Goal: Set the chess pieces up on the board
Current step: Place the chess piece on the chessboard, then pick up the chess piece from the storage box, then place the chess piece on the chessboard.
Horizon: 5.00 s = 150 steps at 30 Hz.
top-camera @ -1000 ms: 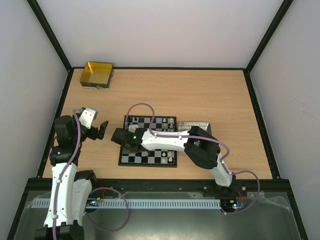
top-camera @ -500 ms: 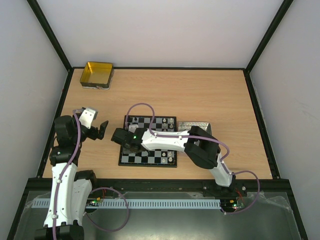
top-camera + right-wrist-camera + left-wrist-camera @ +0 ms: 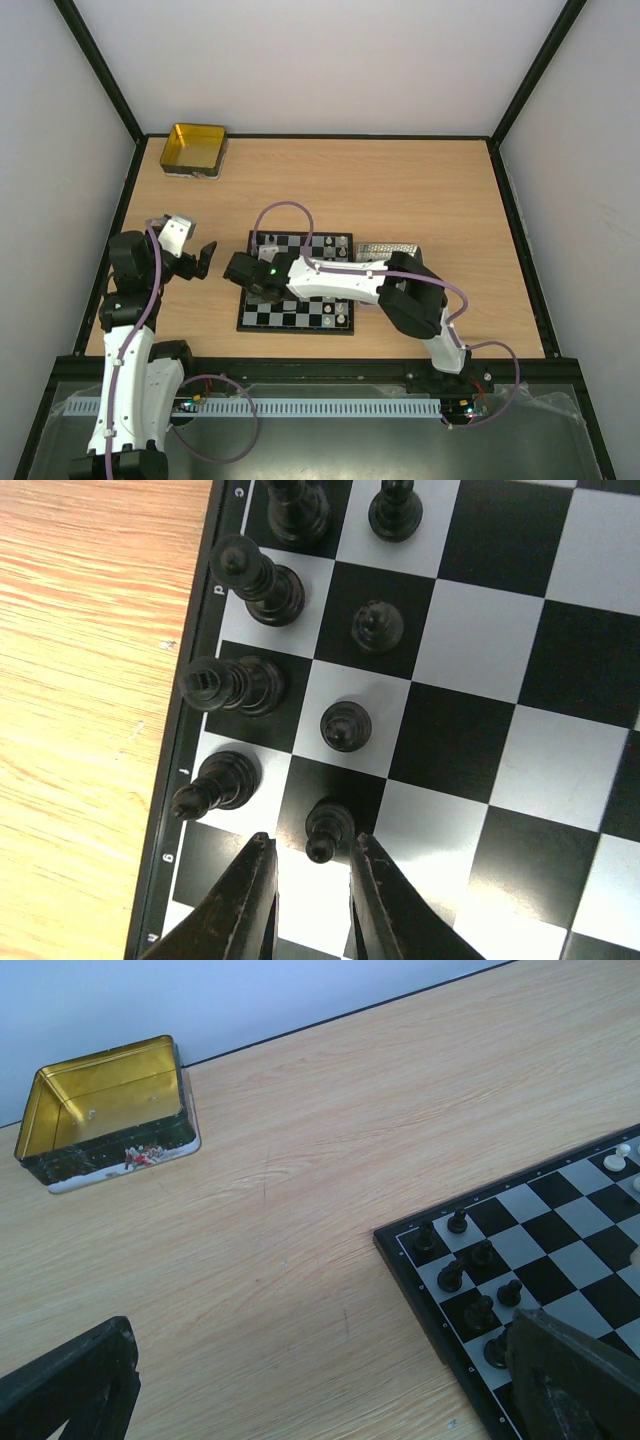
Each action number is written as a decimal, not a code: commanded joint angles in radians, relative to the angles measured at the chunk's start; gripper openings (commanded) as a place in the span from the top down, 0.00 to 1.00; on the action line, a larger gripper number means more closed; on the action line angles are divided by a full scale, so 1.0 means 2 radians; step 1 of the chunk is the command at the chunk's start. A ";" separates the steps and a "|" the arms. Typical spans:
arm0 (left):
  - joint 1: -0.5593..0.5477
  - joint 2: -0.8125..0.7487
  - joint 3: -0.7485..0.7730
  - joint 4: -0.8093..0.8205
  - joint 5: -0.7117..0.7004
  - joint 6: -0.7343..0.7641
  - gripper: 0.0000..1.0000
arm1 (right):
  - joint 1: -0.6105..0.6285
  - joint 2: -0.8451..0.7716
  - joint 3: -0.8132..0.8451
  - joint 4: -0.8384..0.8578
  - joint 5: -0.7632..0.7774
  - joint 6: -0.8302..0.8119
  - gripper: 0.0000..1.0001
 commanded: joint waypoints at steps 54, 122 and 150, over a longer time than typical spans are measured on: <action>0.024 -0.002 -0.006 -0.005 0.023 0.017 0.01 | -0.309 -0.218 -0.337 0.116 -0.030 -0.078 0.78; 0.024 0.001 -0.010 -0.002 0.017 0.015 0.01 | 0.051 -0.004 -0.016 -0.030 0.030 -0.005 0.94; 0.024 -0.003 -0.010 -0.002 0.017 0.015 0.01 | 0.055 0.039 0.024 -0.047 0.046 -0.010 0.92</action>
